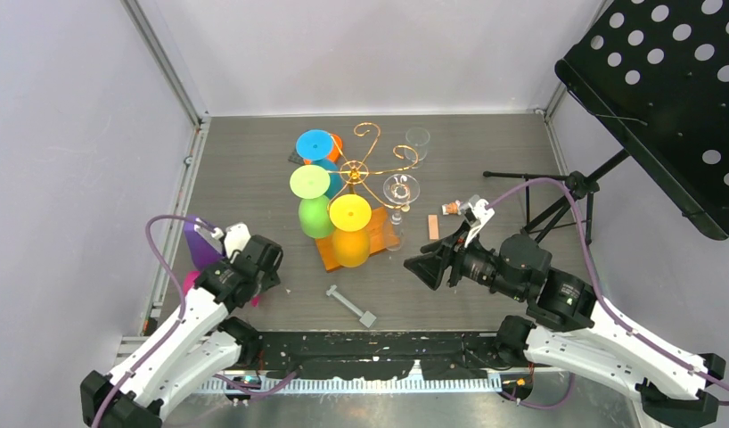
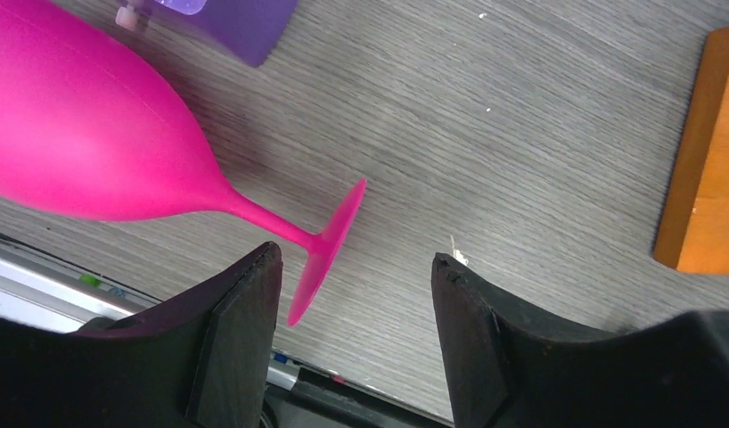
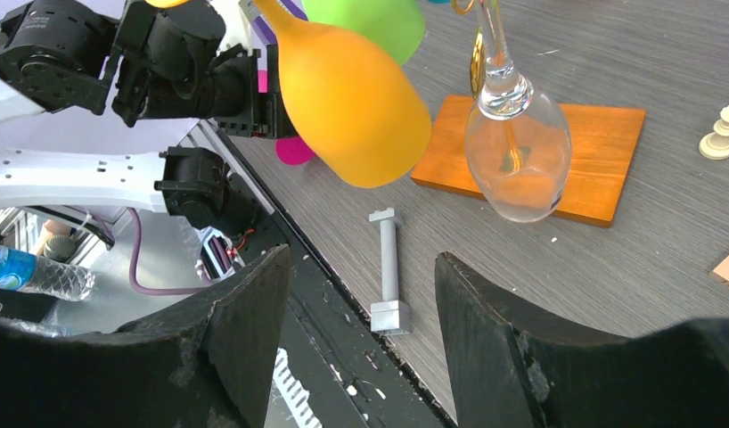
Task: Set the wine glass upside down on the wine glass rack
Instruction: Pick up the wine glass at the center of the board.
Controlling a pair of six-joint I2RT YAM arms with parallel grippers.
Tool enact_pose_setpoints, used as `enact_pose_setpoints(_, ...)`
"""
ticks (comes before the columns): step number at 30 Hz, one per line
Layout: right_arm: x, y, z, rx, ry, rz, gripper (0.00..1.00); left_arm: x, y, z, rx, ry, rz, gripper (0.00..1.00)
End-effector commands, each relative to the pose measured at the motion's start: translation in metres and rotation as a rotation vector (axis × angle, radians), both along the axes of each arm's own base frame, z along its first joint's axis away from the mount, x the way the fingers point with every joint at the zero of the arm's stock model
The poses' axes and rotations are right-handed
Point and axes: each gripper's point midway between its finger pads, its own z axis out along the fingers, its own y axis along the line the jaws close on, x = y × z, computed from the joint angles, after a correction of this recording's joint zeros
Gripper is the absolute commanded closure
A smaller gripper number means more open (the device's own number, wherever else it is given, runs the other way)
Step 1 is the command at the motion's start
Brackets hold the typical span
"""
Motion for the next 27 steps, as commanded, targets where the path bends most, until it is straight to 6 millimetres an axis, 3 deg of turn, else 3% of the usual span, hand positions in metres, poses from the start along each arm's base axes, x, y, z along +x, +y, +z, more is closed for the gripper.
enact_pose_setpoints(1,0.0,0.006,0.02,0.048,-0.045,0.02,0.33,0.017,0.001,-0.005,0.025,-0.03,0.036,0.39)
enact_pose_setpoints(5,0.0,0.006,0.021,0.052,-0.048,0.023,0.33,0.019,0.0,-0.011,0.025,-0.016,0.052,0.44)
enact_pose_setpoints(10,0.0,0.006,0.023,0.055,-0.048,0.022,0.33,0.019,0.0,-0.019,0.03,0.013,0.07,0.67)
enact_pose_setpoints(15,0.0,0.006,0.024,0.058,-0.049,0.022,0.32,0.015,-0.002,-0.028,0.032,0.058,0.069,0.78)
enact_pose_setpoints(21,0.0,0.006,0.023,0.057,-0.045,0.02,0.32,0.01,-0.005,-0.033,0.013,0.084,0.062,0.99)
enact_pose_setpoints(27,-0.001,0.005,0.023,0.062,-0.043,0.017,0.32,0.004,-0.009,-0.026,-0.034,0.076,0.055,1.0)
